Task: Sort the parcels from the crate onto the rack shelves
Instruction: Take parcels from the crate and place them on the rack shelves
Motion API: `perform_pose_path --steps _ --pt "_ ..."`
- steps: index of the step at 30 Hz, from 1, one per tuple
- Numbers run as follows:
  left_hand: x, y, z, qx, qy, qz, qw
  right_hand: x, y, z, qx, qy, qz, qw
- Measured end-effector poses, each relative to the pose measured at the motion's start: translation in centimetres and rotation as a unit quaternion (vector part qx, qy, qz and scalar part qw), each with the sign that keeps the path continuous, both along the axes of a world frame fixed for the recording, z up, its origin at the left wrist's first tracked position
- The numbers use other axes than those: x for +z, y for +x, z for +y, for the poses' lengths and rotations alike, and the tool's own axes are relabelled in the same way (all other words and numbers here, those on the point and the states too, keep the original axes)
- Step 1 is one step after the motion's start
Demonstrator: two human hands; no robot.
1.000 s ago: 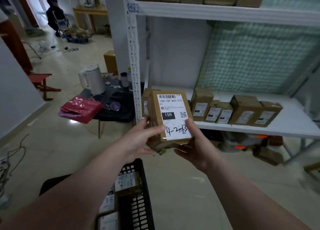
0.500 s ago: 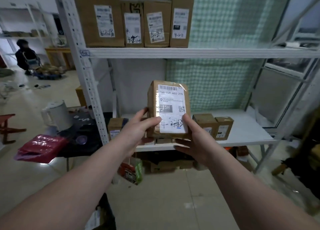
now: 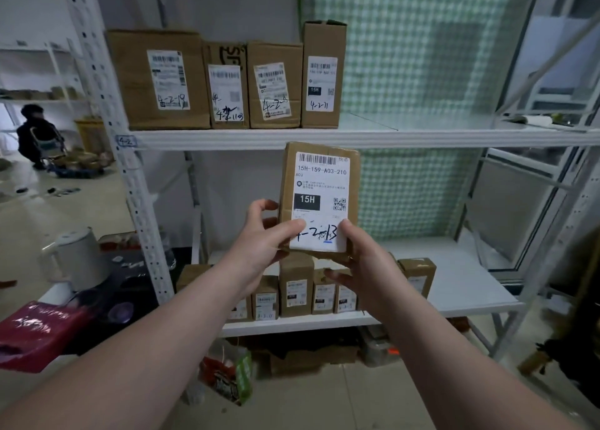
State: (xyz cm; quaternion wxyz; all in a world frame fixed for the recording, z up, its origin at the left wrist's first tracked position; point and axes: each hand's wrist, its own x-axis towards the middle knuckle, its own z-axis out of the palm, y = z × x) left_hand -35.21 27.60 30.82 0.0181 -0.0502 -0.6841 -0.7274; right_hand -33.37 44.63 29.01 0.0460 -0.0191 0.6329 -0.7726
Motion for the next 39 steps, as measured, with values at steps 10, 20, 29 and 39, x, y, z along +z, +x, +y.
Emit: perform_pose_path --steps 10,20,29,39 --pt "1.5 -13.9 3.0 0.008 -0.139 0.051 0.989 1.1 -13.8 1.2 -0.07 -0.014 0.055 0.996" --pt "5.4 -20.6 8.0 -0.015 -0.244 0.204 0.948 4.9 -21.6 4.5 -0.207 0.0 0.175 0.963" --pt "8.4 -25.9 11.5 0.017 -0.305 0.24 0.921 8.6 -28.7 8.6 -0.268 0.114 0.259 0.921" --pt "9.4 -31.4 16.4 0.097 -0.416 0.226 0.876 10.6 -35.3 13.2 -0.278 0.227 0.304 0.883"
